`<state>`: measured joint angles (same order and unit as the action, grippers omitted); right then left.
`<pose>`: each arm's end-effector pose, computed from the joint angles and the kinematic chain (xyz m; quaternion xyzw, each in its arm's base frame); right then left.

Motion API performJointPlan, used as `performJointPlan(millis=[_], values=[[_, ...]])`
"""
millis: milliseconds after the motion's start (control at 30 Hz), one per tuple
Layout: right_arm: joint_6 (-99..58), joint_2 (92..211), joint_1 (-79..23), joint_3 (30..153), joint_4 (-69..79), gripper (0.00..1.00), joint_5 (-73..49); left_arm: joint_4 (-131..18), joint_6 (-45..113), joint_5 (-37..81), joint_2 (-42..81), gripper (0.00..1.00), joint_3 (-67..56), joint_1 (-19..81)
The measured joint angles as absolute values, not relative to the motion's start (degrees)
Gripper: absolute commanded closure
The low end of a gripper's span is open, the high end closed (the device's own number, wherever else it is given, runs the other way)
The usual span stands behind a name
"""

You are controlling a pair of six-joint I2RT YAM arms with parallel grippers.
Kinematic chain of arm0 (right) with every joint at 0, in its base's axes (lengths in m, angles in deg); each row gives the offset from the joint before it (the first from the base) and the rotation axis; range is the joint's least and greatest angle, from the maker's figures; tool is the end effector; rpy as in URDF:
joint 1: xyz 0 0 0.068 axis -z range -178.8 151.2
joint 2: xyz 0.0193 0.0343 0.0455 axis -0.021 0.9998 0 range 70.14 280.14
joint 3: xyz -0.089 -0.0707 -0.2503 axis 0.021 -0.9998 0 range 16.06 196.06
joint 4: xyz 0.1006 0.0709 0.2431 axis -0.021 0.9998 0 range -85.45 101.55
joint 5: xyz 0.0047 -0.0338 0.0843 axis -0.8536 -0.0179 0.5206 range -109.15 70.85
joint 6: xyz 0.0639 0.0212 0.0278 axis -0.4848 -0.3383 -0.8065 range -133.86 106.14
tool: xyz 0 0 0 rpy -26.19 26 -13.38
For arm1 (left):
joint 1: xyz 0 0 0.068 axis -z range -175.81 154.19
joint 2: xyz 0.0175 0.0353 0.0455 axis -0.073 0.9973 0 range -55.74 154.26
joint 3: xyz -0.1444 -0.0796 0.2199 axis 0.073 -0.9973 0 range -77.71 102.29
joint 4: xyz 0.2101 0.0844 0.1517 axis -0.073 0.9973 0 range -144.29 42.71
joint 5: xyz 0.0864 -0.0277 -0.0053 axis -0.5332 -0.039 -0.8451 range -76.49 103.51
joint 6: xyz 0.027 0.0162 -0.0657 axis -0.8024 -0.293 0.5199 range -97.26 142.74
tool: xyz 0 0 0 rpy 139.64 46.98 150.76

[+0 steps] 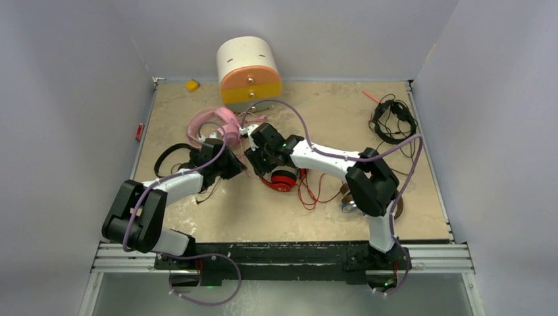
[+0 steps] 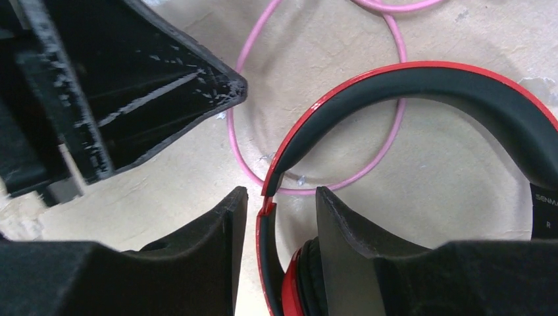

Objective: Wrap the headphones
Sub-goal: Move the headphones to the center of the board.

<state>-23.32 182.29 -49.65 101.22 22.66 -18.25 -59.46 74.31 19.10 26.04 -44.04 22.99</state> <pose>0.2969 0.3662 0.2016 -0.3294 0.8635 0.1981 0.3265 0.2786 -0.1011 0.1343 -0.2396 0.8841 -0.2663 0.3001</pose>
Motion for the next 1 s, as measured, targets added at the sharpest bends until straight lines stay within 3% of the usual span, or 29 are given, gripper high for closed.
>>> performJointPlan(millis=[133, 267, 533, 733, 1000], values=[[-24.6, 184.1, -50.6, 101.5, 22.7, 0.57, -21.0, -59.5, 74.1, 19.3, 26.2, 1.00, -44.0, 22.9], [-25.5, 185.9, -51.4, 102.6, 22.7, 0.64, -22.9, -59.6, 73.9, 19.4, 26.6, 1.00, -44.0, 22.9], [-27.4, 188.2, -53.2, 104.4, 24.1, 1.00, -27.4, -60.4, 73.9, 19.7, 27.8, 1.00, -44.0, 22.9], [-27.0, 179.3, -53.3, 97.5, 22.1, 1.00, -26.9, -59.6, 74.0, 20.4, 31.2, 1.00, -41.4, 21.8], [-26.7, 163.6, -53.3, 82.1, 17.9, 1.00, -22.4, -54.5, 74.5, 21.6, 37.8, 1.00, -26.7, 11.9]])
